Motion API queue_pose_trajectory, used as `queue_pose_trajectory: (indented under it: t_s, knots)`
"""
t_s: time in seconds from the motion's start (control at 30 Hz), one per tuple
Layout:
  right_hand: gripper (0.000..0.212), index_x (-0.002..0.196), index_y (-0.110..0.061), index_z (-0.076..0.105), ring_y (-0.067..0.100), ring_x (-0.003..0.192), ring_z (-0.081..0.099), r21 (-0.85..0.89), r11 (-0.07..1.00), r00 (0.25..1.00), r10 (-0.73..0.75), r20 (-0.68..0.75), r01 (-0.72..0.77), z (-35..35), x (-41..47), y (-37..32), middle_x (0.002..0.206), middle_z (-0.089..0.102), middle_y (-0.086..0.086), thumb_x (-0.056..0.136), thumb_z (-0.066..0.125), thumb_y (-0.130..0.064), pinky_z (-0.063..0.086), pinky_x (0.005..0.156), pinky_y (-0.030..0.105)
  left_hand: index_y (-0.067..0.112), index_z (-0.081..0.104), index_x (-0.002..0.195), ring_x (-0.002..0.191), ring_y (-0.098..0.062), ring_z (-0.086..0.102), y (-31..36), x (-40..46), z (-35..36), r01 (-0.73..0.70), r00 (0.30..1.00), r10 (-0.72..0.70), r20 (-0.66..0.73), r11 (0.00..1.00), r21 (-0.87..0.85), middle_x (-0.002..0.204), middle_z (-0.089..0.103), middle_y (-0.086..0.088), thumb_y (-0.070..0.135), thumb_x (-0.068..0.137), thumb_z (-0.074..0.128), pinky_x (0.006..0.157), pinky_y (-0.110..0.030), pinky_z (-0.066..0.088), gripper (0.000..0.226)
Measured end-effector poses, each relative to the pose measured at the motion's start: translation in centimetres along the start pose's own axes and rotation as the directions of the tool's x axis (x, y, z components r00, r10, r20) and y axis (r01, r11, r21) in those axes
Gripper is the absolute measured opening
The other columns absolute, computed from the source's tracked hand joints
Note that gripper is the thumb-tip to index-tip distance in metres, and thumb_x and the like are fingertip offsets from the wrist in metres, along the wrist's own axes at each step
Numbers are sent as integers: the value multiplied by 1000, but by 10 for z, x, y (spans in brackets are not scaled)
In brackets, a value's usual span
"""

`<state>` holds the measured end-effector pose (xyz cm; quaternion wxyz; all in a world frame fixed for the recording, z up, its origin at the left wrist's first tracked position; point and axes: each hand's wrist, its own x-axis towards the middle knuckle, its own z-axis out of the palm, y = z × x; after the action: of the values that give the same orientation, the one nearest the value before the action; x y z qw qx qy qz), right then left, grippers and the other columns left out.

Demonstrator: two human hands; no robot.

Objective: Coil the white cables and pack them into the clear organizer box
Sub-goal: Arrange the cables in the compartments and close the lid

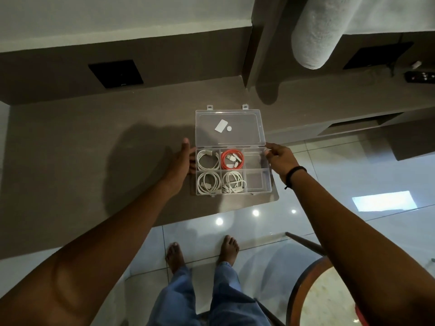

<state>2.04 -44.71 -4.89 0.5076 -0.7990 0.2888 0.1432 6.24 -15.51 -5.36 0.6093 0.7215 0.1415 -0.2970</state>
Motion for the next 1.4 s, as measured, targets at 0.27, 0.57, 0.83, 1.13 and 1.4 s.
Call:
queue_pose_trajectory:
  t_s: [0.27, 0.57, 0.83, 1.13, 1.4]
  knots:
    - [31, 128, -37, 62, 21, 117, 59, 162, 980, 992, -112, -57, 120, 0, -9, 18, 127, 64, -3, 98, 56, -27, 55, 95, 50, 24, 56, 138, 84, -20, 57, 18, -5, 0, 46, 997, -38, 66, 992, -119, 100, 67, -13, 72, 97, 8, 73, -33, 45, 79]
    - [28, 124, -20, 68, 21, 113, 66, 400, 913, 996, -90, -2, 83, -4, -26, 24, 123, 70, 0, 99, 55, -19, 53, 98, 50, 11, 66, 112, 106, -29, 70, 8, -10, -4, -93, 994, 91, 53, 995, 36, 112, 74, -13, 38, 98, 61, 98, -54, 55, 32]
    - [34, 131, -23, 63, 21, 127, 52, -447, 654, 778, -601, 183, 611, -1, -67, 25, 141, 56, 4, 98, 57, -31, 41, 105, 32, 17, 77, 102, 121, -21, 54, -34, -40, -9, -650, 695, 669, 265, 425, 630, 127, 65, -7, 35, 90, 69, 100, -32, 47, 23]
    - [51, 132, -8, 61, 42, 133, 48, -664, 264, 668, -572, 476, 700, 12, -72, 45, 143, 54, 18, 89, 65, -35, 42, 104, 54, 14, 78, 106, 113, -26, 61, -48, -45, -9, -756, 582, 649, 490, 212, 619, 118, 71, -7, 32, 86, 74, 99, -34, 49, 27]
    - [75, 128, -5, 63, 45, 120, 59, -706, 195, 672, -550, 496, 681, 17, -73, 42, 134, 60, 21, 59, 93, -18, 54, 84, 53, 13, 76, 107, 110, -28, 62, -33, -50, -5, -695, 596, 574, 562, 19, 718, 116, 71, -9, 30, 72, 88, 93, -36, 49, 40]
